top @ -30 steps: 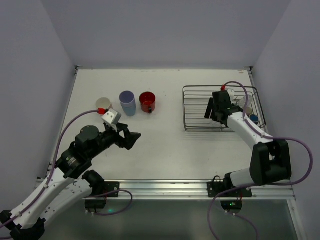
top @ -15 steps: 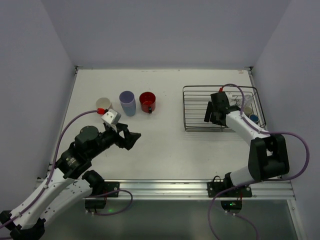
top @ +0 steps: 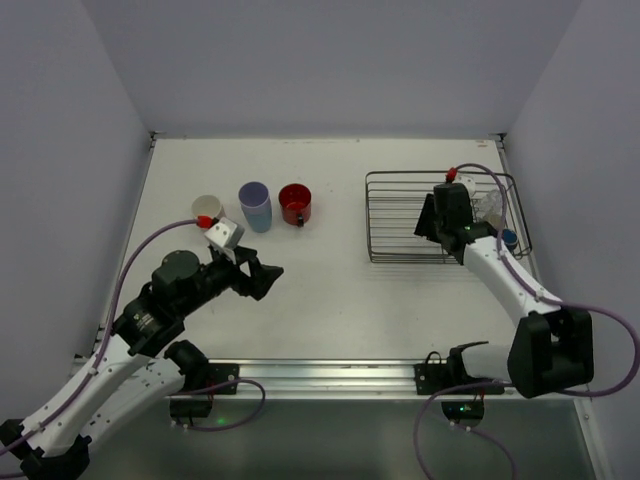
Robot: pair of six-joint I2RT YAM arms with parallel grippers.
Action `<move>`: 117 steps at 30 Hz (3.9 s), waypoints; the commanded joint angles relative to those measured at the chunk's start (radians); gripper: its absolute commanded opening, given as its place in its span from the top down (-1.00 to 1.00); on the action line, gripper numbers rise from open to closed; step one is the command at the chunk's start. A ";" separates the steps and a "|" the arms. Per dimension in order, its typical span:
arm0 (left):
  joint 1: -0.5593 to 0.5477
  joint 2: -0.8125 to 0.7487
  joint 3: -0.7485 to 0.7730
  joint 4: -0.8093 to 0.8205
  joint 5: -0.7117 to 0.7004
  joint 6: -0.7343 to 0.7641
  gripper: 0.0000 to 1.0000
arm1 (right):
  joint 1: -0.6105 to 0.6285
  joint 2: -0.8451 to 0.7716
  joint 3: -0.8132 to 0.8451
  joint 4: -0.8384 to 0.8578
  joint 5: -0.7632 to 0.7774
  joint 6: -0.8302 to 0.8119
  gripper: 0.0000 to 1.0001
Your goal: Unload the cups from the dish rack
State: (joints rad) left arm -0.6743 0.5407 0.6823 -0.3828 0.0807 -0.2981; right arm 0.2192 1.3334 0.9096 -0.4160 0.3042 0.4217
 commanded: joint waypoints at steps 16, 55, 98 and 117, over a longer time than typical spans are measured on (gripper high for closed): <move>0.005 0.123 -0.144 0.619 0.381 -0.412 -0.44 | 0.101 -0.619 -0.416 0.790 -0.809 0.562 0.53; -0.002 0.263 -0.067 0.582 0.239 -0.399 1.00 | 0.442 -0.238 -0.495 1.335 -0.872 0.764 -0.98; 0.163 0.834 0.145 -0.071 -0.449 -0.171 0.54 | 0.442 -0.659 -0.443 0.504 -0.528 0.302 -0.98; 0.144 0.264 0.255 0.016 0.077 -0.092 -0.34 | 0.341 -0.617 -0.287 0.266 -0.222 0.166 -0.15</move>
State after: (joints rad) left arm -0.5232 0.9176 0.9188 -0.4503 -0.0677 -0.4313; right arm 0.6060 0.7029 0.5602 -0.0853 -0.0402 0.6323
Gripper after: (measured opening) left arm 0.669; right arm 0.605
